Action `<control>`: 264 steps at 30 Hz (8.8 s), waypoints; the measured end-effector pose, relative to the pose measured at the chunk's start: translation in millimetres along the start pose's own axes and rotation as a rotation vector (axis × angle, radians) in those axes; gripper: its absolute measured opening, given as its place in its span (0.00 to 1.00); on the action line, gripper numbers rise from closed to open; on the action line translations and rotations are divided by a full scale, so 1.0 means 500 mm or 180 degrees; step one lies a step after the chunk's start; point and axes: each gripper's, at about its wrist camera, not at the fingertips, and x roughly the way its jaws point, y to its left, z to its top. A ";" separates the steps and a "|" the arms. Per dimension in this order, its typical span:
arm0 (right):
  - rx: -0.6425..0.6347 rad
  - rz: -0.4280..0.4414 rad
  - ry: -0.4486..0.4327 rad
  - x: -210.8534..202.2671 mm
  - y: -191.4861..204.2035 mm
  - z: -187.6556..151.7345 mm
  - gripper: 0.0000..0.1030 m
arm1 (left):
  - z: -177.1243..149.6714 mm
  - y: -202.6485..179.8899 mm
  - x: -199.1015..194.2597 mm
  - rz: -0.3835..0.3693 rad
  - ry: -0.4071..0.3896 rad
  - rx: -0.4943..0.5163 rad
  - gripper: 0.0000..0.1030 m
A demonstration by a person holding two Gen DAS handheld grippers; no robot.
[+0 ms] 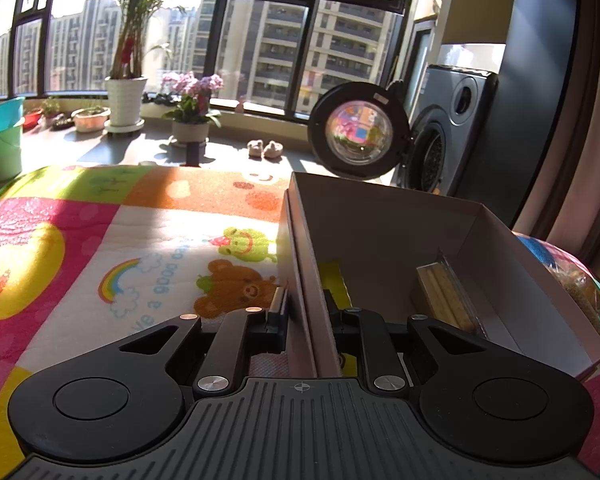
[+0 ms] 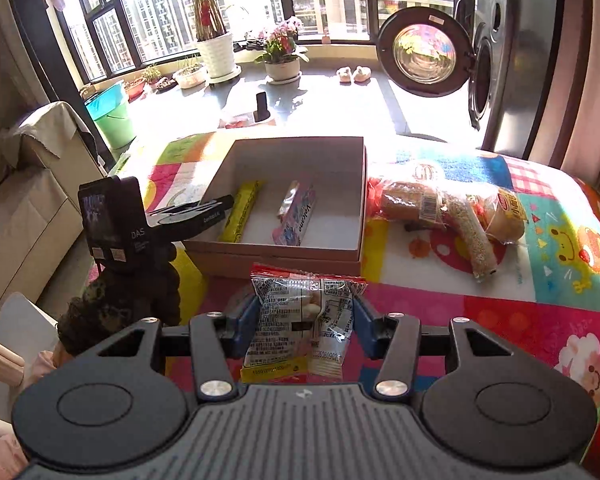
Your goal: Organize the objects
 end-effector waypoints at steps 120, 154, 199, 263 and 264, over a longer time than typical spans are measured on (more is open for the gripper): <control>0.0596 -0.0968 -0.0230 0.132 -0.175 -0.236 0.59 | 0.001 0.000 -0.006 0.0027 0.0003 0.0043 0.18; 0.0548 -0.1646 -0.0388 0.161 -0.132 -0.196 0.67 | 0.001 -0.001 -0.005 0.0020 0.0009 0.0055 0.18; 0.0149 -0.0521 0.0417 0.183 -0.057 -0.223 0.57 | -0.001 -0.004 -0.003 0.0026 -0.0003 0.0092 0.18; 0.0917 -0.1843 0.0056 0.252 -0.398 0.026 0.79 | -0.001 0.003 0.000 -0.0017 0.0003 0.0058 0.18; 0.0956 -0.1869 0.0062 0.253 -0.413 0.021 0.81 | -0.001 0.003 -0.001 -0.0018 0.0003 0.0057 0.18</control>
